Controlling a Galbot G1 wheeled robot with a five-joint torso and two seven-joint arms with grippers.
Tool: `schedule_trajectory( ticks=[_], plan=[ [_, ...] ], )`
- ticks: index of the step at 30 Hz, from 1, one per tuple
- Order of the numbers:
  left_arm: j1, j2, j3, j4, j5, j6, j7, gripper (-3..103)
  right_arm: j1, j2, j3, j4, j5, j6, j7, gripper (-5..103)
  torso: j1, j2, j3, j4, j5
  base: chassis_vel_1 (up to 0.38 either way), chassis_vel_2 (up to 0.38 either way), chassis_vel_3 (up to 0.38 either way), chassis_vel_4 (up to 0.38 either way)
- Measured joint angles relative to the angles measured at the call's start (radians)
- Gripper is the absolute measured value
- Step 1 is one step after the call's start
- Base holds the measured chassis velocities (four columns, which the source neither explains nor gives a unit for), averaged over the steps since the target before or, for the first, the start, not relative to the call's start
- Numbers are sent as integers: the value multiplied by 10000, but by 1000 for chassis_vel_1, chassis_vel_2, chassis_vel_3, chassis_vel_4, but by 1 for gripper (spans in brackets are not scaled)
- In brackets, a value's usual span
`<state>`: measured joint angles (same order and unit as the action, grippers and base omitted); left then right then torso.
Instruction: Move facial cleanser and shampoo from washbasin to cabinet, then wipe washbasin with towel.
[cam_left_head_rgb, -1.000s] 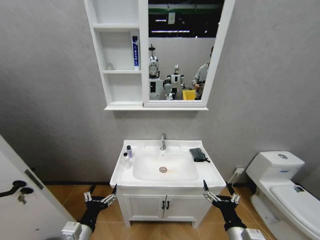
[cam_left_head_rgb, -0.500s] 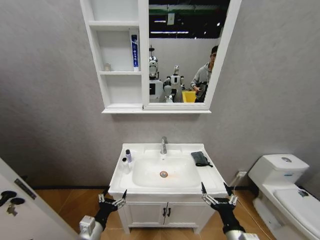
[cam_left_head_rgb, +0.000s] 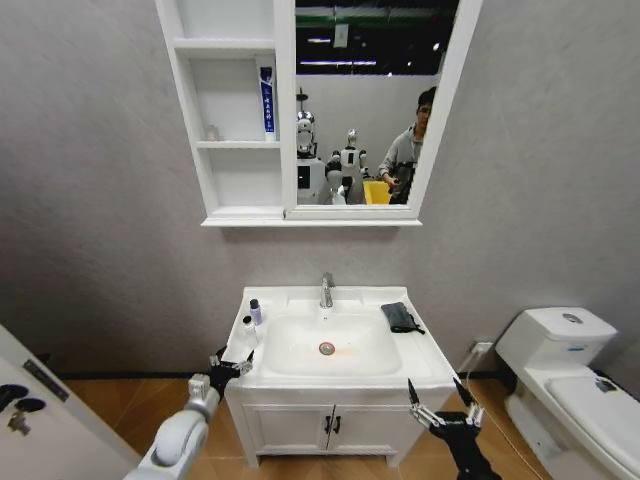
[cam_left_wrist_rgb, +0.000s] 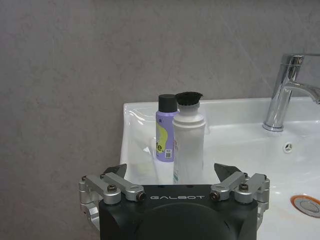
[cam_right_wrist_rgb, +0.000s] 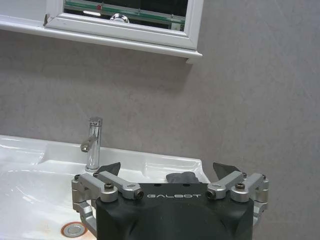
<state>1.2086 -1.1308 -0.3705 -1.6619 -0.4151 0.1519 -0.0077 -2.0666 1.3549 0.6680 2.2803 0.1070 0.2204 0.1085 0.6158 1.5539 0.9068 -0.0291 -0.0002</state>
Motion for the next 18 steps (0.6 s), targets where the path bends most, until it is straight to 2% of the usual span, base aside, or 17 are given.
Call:
schedule_trajectory(
  ticks=[3, 10, 13, 15, 17, 18],
  plan=[
    [-843, 23, 426, 596, -6, -18, 19, 99, 29, -26, 6, -64, -7, 15, -23, 100, 1, 0, 0, 0, 2, 0, 0, 0, 0],
    [-1436, -30, 855, 1175, 22, -19, 18, 96, 135, -114, 25, -191, 34, 13, 1, 100, -1, 0, 0, 1, 2, 0, 0, 0, 0],
    [-1667, -68, 1001, 1400, 26, -21, 18, 101, 183, -142, 68, -224, 84, 0, 75, 100, -1, 0, 0, 0, 2, 0, 0, 0, 0],
    [-1736, -83, 1029, 1469, 26, -22, 18, 97, 188, -145, 80, -232, 104, -9, 112, 100, -1, 0, -1, 0, 2, 0, 0, 0, 0],
    [-1753, -92, 1066, 1504, 26, -22, 54, 87, 197, -144, 94, -258, 131, -35, 178, 100, -1, 0, -1, 0, 2, 0, 0, 0, 0],
    [-1753, -92, 1066, 1504, 26, -22, 54, 87, 197, -144, 94, -258, 131, -35, 178, 100, -1, 0, -1, 0, 2, 0, 0, 0, 0]
  ],
)
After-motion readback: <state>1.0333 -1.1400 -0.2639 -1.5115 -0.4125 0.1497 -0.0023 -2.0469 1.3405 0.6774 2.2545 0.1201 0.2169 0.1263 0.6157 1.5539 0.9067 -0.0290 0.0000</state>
